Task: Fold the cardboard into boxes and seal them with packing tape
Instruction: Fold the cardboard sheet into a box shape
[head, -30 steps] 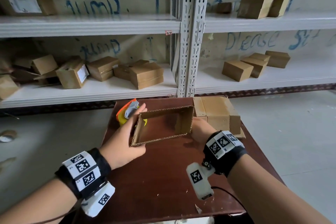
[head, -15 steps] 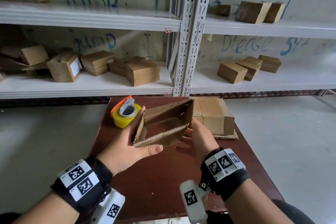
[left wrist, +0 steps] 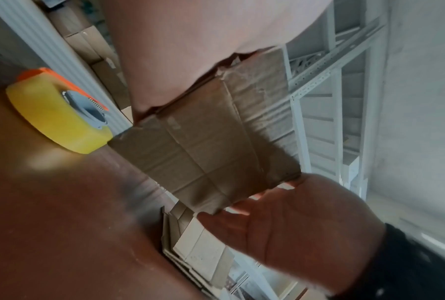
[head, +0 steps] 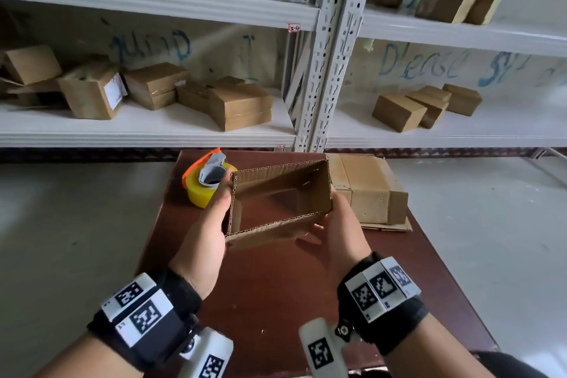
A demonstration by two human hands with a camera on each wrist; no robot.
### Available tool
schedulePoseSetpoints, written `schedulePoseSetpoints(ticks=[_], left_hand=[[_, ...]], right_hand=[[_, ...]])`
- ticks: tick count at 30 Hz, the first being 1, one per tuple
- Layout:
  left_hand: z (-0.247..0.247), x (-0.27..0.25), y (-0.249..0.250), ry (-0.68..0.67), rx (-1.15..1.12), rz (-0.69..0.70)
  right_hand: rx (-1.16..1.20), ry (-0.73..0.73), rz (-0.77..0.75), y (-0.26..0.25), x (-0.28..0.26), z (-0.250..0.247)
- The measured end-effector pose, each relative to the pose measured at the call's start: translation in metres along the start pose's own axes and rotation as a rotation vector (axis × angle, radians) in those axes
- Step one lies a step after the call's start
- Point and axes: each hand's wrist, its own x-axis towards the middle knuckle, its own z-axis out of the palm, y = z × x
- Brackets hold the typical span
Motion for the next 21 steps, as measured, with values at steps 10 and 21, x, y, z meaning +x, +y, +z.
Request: schedulePoseSetpoints(ticks=[10,21], left_hand=[[-0.003,0.008,0.008,0.003,0.233,0.054],[0.014,0.005,0.015,0.084,0.018,-0.039]], right_hand=[[0.087,0.007,-0.034,0.011,0.010,0.008],[0.085,-0.011,-0.055,0.012,0.010,0.009]])
